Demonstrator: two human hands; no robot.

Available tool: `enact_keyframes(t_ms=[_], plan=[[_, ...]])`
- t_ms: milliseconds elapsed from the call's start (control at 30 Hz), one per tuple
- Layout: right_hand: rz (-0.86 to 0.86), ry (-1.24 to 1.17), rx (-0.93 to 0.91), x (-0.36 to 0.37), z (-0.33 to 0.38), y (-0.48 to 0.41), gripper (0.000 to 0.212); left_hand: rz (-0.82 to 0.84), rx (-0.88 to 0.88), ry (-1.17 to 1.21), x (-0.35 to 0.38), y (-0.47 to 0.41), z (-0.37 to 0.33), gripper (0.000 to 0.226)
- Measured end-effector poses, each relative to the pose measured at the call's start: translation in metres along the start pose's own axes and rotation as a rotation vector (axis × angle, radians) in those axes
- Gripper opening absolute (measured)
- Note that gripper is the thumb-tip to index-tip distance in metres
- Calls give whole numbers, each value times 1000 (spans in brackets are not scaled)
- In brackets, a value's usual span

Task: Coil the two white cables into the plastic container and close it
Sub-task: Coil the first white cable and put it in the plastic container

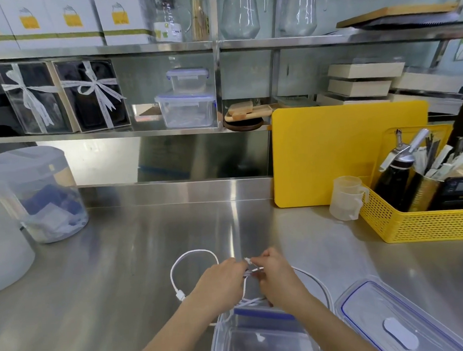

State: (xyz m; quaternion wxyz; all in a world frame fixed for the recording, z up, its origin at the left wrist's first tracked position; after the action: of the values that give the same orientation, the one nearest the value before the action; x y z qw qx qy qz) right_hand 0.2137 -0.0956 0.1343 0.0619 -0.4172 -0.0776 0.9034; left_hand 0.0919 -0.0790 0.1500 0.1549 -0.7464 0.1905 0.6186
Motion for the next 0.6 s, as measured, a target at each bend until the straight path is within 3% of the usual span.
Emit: enact_keyframes(t_ms=[67,167,300,533,600], plan=[[39,-31,31,-3,-1,-4,26,-104,-60,160,8,2,4,20],[-63,-203,93,-8,-3,-1,37,-246,-211,543,11,4,6,22],[-241,-283,-32,-5,-6,13,48,-157,-350,962,14,7,10,13],[-265,38,-137,-2,-18,24,8,-156,-312,882,15,14,12,14],[-314,260,-181,-3,-18,30,12,-82,-274,752,19,16,9,14]])
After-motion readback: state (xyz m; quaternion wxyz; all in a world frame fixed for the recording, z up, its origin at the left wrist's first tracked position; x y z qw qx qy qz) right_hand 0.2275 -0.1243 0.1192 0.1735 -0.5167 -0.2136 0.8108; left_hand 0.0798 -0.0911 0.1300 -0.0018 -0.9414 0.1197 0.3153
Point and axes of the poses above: each hand's wrist, its own y-axis away from the middle knuckle, its own x-axis out of the palm, z = x × y, the point moved 2 cm from there along -y, towards the middle knuckle, and after that the axes turned 6 degrees about -z, right-handed, at the moved point
